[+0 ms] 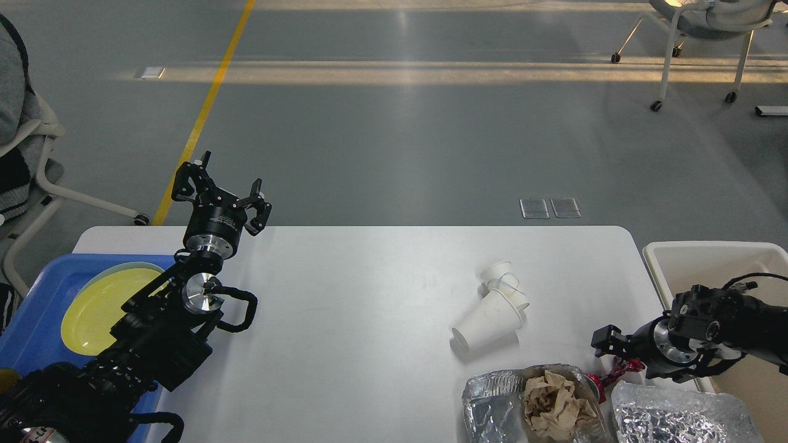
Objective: Tidy desktop
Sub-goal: 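Lower the right gripper to the red wrapper by the foil and grasp it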
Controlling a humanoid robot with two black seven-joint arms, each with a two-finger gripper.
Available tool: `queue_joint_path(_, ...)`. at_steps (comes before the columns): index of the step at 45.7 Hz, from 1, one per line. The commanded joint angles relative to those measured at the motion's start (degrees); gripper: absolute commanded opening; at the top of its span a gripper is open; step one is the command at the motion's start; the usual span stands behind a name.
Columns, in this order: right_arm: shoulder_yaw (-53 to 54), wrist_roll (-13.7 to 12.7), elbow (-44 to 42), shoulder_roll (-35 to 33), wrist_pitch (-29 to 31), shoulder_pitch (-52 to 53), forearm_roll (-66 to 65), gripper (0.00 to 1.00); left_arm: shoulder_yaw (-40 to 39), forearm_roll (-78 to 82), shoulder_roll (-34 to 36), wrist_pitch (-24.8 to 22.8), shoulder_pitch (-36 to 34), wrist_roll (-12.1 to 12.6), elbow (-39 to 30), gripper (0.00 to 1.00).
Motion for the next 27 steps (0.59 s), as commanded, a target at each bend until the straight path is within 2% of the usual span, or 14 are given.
queue_joint_path(1,0.0,-0.1,-0.1,0.0,0.0,-0.1,0.0,0.63,0.0,0.0,0.0,0.0,0.0,0.0,0.0,1.00)
queue_joint_path(5,0.0,-0.1,-0.1,0.0,0.1,-0.1,0.0,0.53,0.0,0.0,0.0,0.0,0.0,0.0,0.0,1.00)
queue_joint_path(12,0.0,-0.1,-0.3,0.0,0.1,-0.1,0.0,0.47,0.0,0.0,0.0,0.0,0.0,0.0,0.0,1.00)
queue_joint_path(27,0.4,-0.1,-0.4,-0.1,0.9,4.1,0.1,0.46,0.0,0.0,0.0,0.0,0.0,0.0,0.0,1.00)
